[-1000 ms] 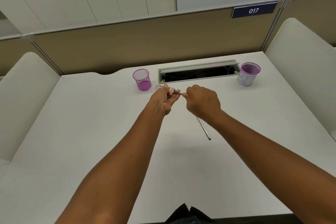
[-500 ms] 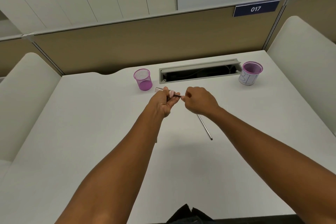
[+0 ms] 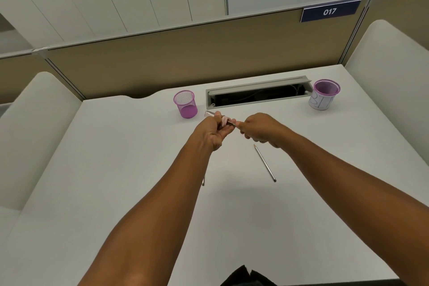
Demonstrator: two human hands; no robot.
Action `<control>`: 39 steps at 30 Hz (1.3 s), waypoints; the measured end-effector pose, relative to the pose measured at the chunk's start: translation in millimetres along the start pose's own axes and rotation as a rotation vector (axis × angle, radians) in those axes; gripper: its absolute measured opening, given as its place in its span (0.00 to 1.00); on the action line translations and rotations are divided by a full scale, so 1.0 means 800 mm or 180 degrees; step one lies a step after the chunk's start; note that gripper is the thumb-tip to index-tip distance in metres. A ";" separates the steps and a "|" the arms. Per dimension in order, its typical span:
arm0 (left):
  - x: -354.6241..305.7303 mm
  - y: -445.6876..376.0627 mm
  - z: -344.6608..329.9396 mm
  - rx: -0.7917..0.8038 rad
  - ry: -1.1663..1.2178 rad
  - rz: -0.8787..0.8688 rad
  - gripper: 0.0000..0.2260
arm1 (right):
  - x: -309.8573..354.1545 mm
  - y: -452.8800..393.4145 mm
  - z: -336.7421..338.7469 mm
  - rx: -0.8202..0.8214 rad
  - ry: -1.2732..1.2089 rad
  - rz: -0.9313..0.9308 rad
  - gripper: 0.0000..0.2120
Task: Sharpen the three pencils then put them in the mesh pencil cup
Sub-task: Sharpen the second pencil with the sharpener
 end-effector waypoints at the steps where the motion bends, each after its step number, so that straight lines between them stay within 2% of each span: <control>1: -0.002 -0.002 0.002 -0.0031 0.0008 -0.0008 0.17 | 0.003 0.001 0.000 -0.0301 0.0313 0.0229 0.20; 6: -0.003 -0.006 0.003 -0.0073 0.0034 -0.0020 0.16 | 0.007 0.021 0.003 -0.1685 0.1025 0.0931 0.11; 9: -0.003 -0.001 -0.003 -0.0058 0.0034 -0.0010 0.16 | 0.005 0.028 -0.003 -0.1990 0.1292 0.1101 0.11; 11: -0.006 -0.001 -0.006 -0.0005 0.0052 -0.0041 0.15 | 0.003 0.021 -0.002 -0.1786 0.1067 0.0797 0.12; 12: -0.007 -0.001 -0.008 0.0032 0.0066 -0.0046 0.14 | 0.001 0.013 0.003 -0.1442 0.0716 0.0475 0.14; 15: -0.009 0.000 -0.012 0.0147 0.0031 -0.0024 0.10 | -0.010 -0.003 0.003 0.0127 -0.0965 -0.0425 0.17; 17: -0.011 -0.001 -0.014 0.0169 0.0021 -0.0056 0.10 | -0.009 -0.003 0.006 0.0382 -0.0983 -0.0411 0.17; 20: -0.012 -0.006 -0.014 0.0089 0.0101 -0.0072 0.13 | 0.000 0.000 0.011 -0.0186 -0.0374 0.0193 0.15; 24: -0.010 -0.007 -0.015 0.0115 0.0086 -0.0091 0.13 | 0.009 0.014 0.013 -0.1498 0.0623 0.1031 0.10; 26: -0.006 -0.007 -0.016 0.0133 0.0096 -0.0064 0.12 | 0.011 0.021 0.013 -0.1937 0.1046 0.1161 0.10; 29: -0.004 -0.004 -0.022 0.0191 0.0130 -0.0041 0.11 | 0.011 0.025 0.016 -0.2068 0.1141 0.0897 0.10; 32: -0.007 -0.003 -0.028 0.0266 0.0201 -0.0044 0.10 | 0.010 0.016 0.021 -0.1627 0.0895 0.0313 0.08; 36: -0.008 0.002 -0.032 0.0392 0.0141 -0.0082 0.12 | -0.001 -0.001 0.027 0.0149 -0.0801 -0.0635 0.15; 39: -0.013 0.000 -0.031 0.0391 0.0134 -0.0146 0.14 | -0.002 0.003 0.026 0.0392 -0.0817 -0.0520 0.18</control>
Point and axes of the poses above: each hand's wrist, its own y-axis away from the middle knuckle, its own z-axis out of the back of the hand, x = y × z, the point moved 6 cm from there along -y, towards the middle knuckle, and after that the axes turned 12 degrees about -z, right-handed, at the moved point
